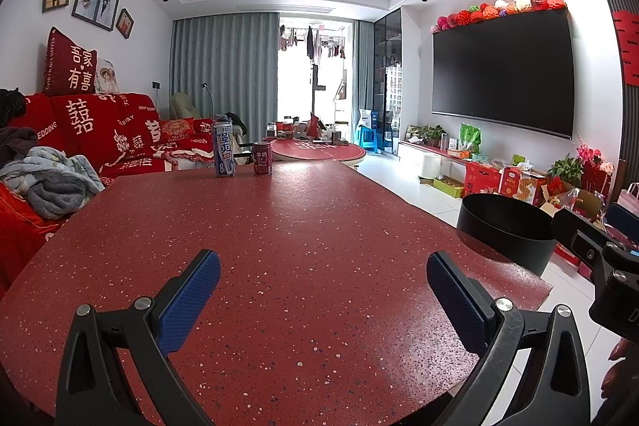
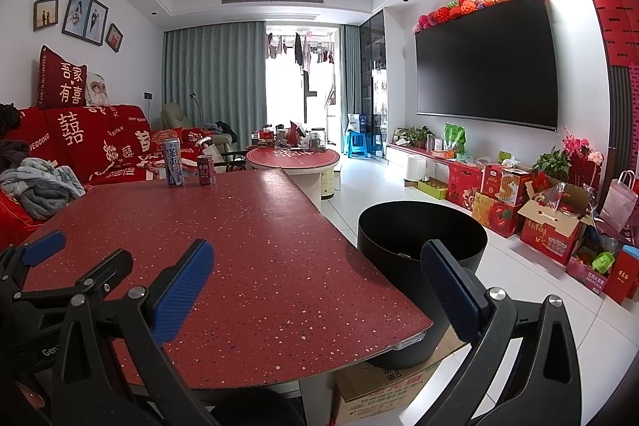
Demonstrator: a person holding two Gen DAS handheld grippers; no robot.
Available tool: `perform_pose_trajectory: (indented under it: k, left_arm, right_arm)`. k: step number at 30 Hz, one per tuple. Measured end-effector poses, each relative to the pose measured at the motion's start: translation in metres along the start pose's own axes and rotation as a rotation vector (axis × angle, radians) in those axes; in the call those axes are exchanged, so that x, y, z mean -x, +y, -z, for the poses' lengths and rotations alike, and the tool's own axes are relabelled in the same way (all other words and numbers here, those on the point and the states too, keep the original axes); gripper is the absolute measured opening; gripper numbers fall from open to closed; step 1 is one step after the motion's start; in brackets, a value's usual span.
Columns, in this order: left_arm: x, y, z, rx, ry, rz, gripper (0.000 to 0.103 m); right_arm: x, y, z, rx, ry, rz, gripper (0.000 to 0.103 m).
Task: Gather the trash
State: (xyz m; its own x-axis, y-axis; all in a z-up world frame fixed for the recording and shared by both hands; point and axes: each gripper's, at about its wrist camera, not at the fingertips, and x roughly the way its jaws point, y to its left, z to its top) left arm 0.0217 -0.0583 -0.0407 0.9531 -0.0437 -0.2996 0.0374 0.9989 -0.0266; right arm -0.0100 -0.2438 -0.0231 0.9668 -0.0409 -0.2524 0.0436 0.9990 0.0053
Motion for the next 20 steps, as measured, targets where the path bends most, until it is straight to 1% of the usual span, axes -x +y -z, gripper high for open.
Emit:
perform_pose_trajectory:
  k: [20]
  left_arm:
    - [0.0019, 0.0008, -0.0025, -0.008, -0.002, 0.012, 0.103]
  right_arm:
    - [0.0001, 0.0, 0.0003, 0.0, 0.0, 0.0, 0.103]
